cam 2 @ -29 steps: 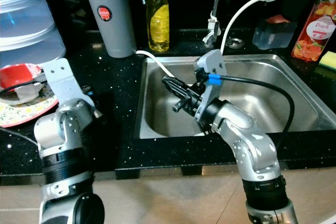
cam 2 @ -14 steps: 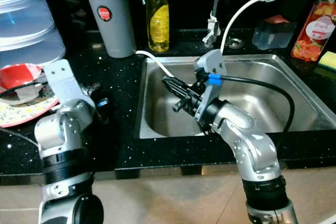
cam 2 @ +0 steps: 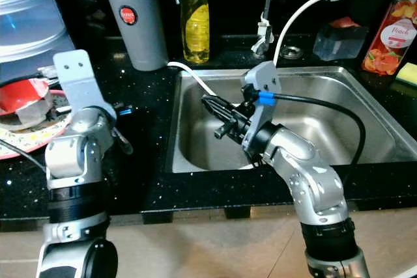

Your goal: Kitchen organization

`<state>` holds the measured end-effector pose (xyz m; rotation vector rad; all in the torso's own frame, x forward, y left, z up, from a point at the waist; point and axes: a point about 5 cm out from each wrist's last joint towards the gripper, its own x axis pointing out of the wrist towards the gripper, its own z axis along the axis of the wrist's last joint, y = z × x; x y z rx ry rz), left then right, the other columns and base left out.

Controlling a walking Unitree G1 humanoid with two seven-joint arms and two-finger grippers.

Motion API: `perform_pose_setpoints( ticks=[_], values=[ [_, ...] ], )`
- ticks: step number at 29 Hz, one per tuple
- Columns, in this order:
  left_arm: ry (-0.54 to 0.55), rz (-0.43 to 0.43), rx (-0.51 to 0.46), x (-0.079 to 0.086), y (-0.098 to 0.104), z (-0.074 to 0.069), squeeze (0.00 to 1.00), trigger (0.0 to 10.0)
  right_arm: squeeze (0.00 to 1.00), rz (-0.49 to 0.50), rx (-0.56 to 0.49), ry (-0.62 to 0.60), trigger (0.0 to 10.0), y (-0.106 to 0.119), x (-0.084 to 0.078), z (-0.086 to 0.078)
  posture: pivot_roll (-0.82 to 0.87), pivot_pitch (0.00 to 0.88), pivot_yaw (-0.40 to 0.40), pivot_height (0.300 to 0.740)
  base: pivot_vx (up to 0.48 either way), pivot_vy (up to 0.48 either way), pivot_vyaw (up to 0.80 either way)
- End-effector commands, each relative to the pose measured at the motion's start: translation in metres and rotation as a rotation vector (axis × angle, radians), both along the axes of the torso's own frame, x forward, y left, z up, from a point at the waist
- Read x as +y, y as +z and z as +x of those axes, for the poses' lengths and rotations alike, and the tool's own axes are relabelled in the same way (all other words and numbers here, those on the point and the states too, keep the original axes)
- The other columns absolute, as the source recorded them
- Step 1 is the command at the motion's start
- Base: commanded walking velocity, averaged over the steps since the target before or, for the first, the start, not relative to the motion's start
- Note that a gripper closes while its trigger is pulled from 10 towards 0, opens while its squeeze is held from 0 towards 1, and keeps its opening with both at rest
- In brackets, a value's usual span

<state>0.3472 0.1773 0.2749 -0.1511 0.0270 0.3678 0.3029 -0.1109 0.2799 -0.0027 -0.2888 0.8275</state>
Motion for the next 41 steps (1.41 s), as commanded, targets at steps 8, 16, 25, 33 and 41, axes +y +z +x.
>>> perform_pose_setpoints(
  ticks=[8, 16, 25, 33, 41],
  values=[
    [0.035, -0.158, 0.083, 0.005, -0.018, 0.007, 0.00, 10.0, 0.00, 0.005, -0.002, -0.002, 10.0, 0.000, -0.001, 0.000, -0.05, 0.110, 0.031, 0.740, 0.000, 0.000, 0.00],
    [0.072, -0.164, 0.117, 0.014, -0.024, 0.011, 1.00, 10.0, 0.00, 0.006, -0.002, -0.005, 10.0, 0.000, -0.001, 0.000, -0.05, 0.109, 0.032, 0.740, 0.000, 0.000, 0.00],
    [0.060, -0.196, 0.121, 0.013, -0.025, 0.022, 0.00, 10.0, 0.00, 0.008, -0.003, 0.000, 10.0, 0.001, 0.000, 0.000, -0.05, 0.111, 0.029, 0.740, 0.000, 0.000, 0.00],
    [0.110, -0.181, 0.208, 0.018, -0.036, 0.027, 0.00, 0.0, 0.00, 0.008, -0.003, -0.004, 10.0, 0.001, 0.000, 0.000, -0.06, 0.112, 0.034, 0.740, 0.000, 0.000, 0.00],
    [0.128, -0.170, 0.230, 0.022, -0.043, 0.027, 0.00, 0.0, 0.00, 0.008, -0.002, -0.008, 10.0, 0.001, -0.001, -0.001, -0.06, 0.114, 0.033, 0.740, 0.000, 0.000, 0.00]
  ],
)
